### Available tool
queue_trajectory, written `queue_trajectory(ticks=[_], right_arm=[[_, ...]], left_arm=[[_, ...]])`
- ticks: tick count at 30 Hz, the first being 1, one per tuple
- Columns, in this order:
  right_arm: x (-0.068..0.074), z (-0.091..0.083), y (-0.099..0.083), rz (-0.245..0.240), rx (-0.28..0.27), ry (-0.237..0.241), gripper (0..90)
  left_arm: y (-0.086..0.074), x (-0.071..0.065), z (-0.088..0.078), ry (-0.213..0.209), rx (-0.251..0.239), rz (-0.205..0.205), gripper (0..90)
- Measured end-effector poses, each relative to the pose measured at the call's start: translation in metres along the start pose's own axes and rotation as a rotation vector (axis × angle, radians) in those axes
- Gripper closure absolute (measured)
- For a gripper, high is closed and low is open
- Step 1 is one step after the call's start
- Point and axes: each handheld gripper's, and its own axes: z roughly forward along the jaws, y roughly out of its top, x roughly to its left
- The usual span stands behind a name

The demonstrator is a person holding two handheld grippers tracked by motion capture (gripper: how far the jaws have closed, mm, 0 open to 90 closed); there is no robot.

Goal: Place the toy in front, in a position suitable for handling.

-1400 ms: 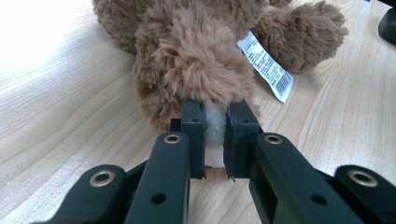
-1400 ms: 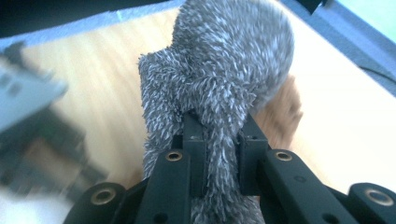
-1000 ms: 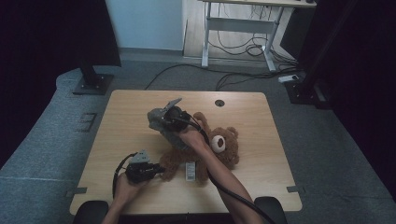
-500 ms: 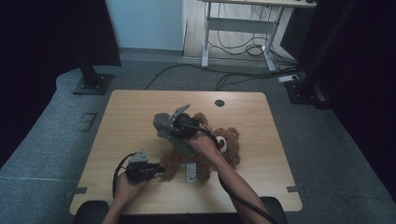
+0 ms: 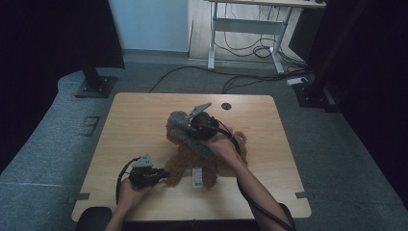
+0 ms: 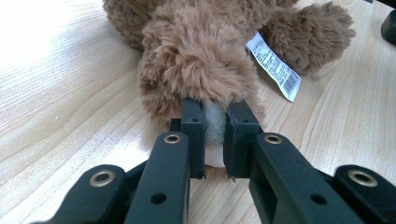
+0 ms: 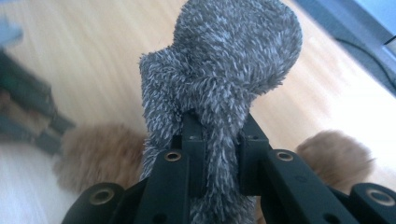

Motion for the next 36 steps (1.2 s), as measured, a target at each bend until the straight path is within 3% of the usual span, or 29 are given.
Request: queue_trajectory(ticks=[3, 7, 13, 17, 28, 36], right_arm=[[-0.009, 0.004, 0.012, 0.009, -0.019, -0.019, 76.7], [-0.020, 0.023, 0.025, 0.033, -0.026, -0.014, 76.6], [-0.027, 0.065, 0.023, 0.053, 0.042, 0.015, 76.6], [-0.029, 0.077, 0.014, 0.062, 0.089, 0.010, 76.5], [-0.044, 0.059, -0.013, 0.101, 0.081, -0.007, 75.9], [-0.052, 0.044, -0.032, 0.072, 0.103, -0.082, 75.8]], left_arm=[[0.000, 0.000, 0.000, -0.001, 0.002, 0.000, 79.9], [0.000, 0.000, 0.000, -0.003, 0.002, 0.000, 79.8], [0.000, -0.001, 0.000, 0.004, 0.000, 0.003, 79.9], [0.000, -0.001, 0.000, 0.003, 0.000, -0.002, 79.9], [-0.001, -0.001, 0.001, 0.005, -0.001, -0.008, 79.9], [-0.001, -0.001, 0.001, 0.005, -0.003, -0.009, 80.0]])
